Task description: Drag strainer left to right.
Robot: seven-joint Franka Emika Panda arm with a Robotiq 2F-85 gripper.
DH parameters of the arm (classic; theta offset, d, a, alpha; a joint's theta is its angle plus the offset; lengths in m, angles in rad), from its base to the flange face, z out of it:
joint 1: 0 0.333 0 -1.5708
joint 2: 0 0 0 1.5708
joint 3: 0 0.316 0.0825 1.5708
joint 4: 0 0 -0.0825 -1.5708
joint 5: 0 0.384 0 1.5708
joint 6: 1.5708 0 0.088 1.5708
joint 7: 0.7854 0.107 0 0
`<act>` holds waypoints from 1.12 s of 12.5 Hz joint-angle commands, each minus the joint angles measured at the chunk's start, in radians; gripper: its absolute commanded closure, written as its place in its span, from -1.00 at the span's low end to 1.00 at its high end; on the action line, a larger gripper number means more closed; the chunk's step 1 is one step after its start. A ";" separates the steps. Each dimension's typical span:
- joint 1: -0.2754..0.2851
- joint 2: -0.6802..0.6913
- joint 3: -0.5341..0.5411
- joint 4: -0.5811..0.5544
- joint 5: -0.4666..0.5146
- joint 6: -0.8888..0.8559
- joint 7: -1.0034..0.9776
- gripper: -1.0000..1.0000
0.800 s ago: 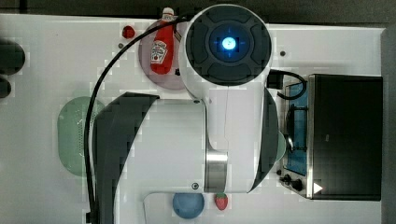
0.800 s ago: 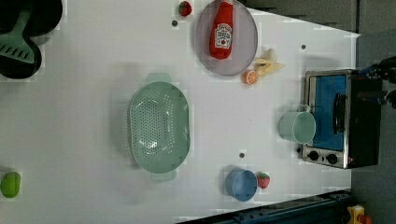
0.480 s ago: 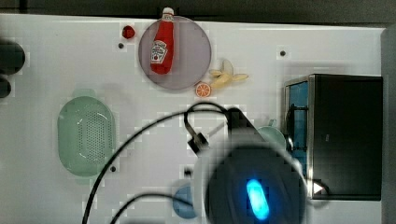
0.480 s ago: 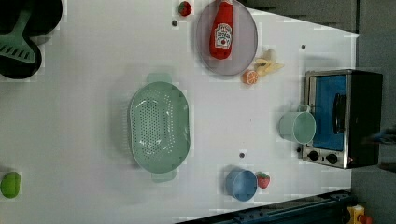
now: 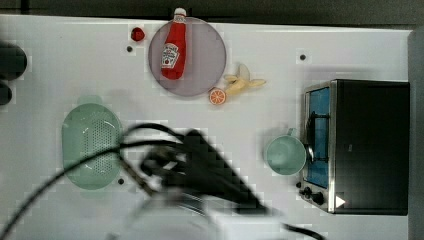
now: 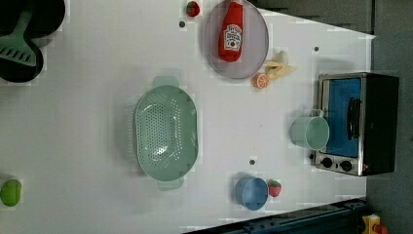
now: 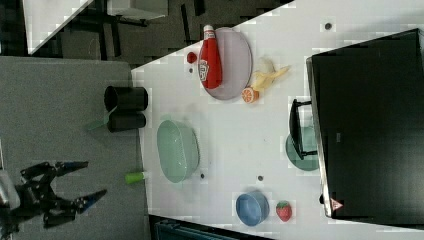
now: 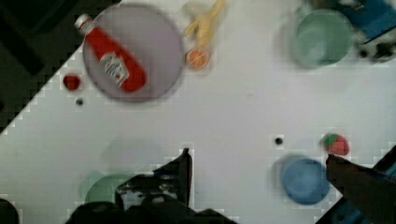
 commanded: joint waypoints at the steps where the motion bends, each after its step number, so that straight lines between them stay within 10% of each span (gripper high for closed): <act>1: 0.063 0.170 0.187 -0.074 -0.006 0.048 0.267 -1.00; 7: 0.067 0.429 0.448 -0.127 -0.008 0.359 0.822 -1.00; 14: 0.071 0.692 0.468 -0.286 -0.031 0.777 1.178 -1.00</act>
